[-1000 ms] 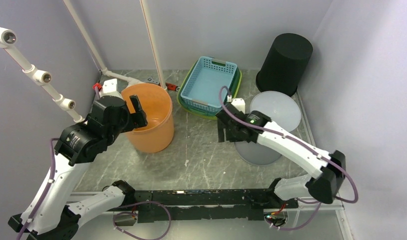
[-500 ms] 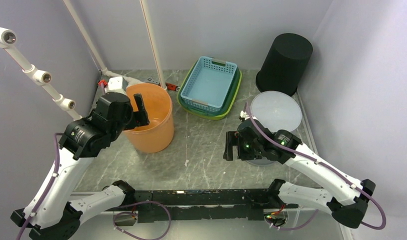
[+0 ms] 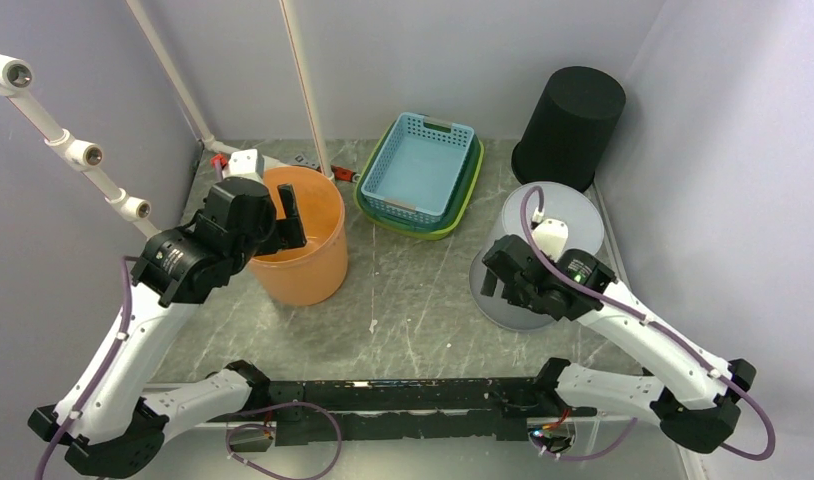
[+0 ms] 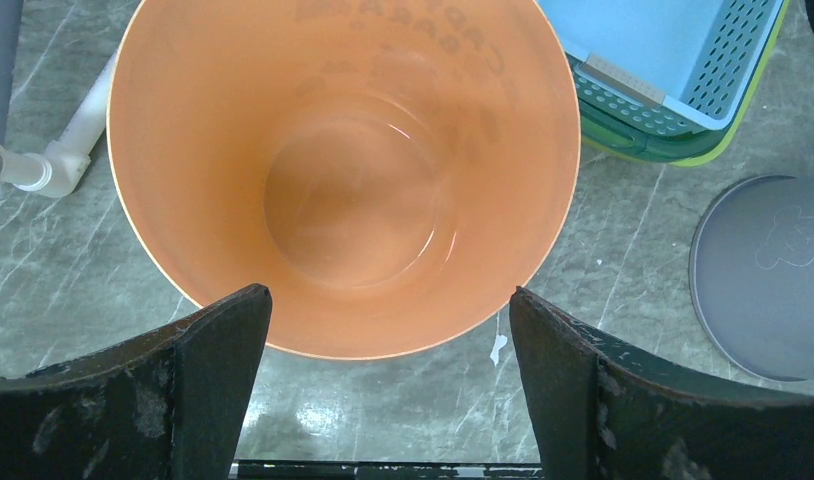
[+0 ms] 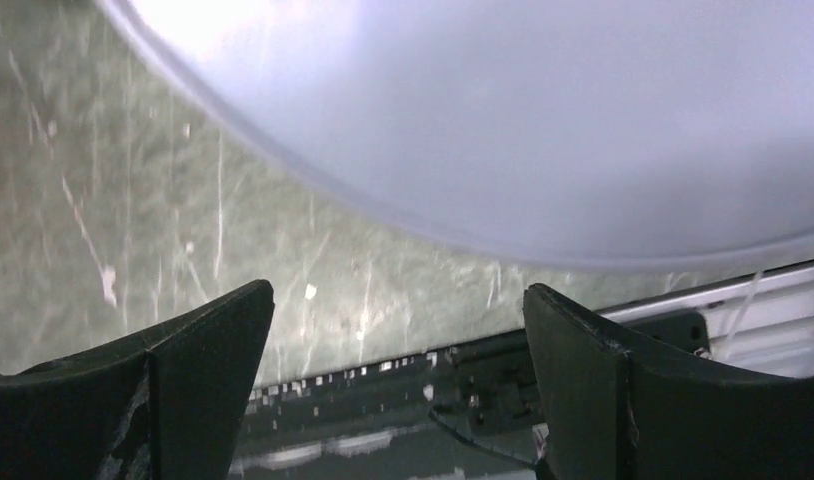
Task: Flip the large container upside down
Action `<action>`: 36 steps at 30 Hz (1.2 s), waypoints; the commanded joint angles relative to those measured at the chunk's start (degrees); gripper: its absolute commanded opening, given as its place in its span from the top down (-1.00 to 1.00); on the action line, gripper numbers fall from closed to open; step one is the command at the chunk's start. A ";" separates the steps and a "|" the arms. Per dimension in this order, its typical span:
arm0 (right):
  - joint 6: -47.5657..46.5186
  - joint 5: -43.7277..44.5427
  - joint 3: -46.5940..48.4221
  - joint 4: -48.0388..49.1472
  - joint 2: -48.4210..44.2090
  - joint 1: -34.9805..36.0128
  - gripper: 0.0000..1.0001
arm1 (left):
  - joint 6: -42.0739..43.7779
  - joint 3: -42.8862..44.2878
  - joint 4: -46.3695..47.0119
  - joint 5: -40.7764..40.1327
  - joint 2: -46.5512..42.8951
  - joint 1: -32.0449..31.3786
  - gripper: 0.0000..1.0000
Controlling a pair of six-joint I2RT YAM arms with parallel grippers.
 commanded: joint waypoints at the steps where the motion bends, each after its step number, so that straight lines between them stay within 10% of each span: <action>1: 3.57 14.71 4.52 -1.68 1.93 -3.01 -0.99 | 1.01 1.22 1.11 0.19 -1.01 -0.19 -0.88; 21: -28.73 -3.22 2.73 25.20 5.97 -46.92 -0.99 | -0.12 1.05 -1.74 -0.80 -4.71 -0.21 -0.89; 36: -29.50 1.03 1.41 33.38 8.64 -50.41 -0.97 | 0.05 1.11 -2.13 -0.27 -4.12 -0.23 -0.89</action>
